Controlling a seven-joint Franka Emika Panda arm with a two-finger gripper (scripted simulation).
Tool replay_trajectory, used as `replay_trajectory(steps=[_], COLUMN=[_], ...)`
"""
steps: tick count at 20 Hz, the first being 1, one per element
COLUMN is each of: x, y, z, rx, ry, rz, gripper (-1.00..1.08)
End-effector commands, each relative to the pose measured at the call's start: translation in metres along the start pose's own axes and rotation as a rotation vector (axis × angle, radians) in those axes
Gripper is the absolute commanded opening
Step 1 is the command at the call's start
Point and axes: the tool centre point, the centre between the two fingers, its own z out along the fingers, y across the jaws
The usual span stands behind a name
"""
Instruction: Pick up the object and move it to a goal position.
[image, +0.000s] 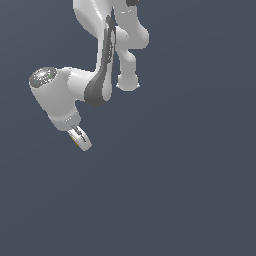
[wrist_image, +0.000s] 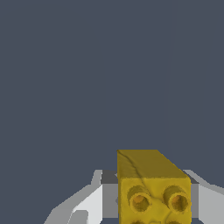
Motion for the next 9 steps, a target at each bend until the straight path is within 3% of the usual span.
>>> replay_trajectory(steps=[1, 9], x=[0.010, 0.021], y=[0.005, 0.010], z=[-0.005, -0.010], rx=[0.000, 0.000], ry=[-0.001, 0.000], rz=[-0.002, -0.002], gripper=[-1.00, -1.00])
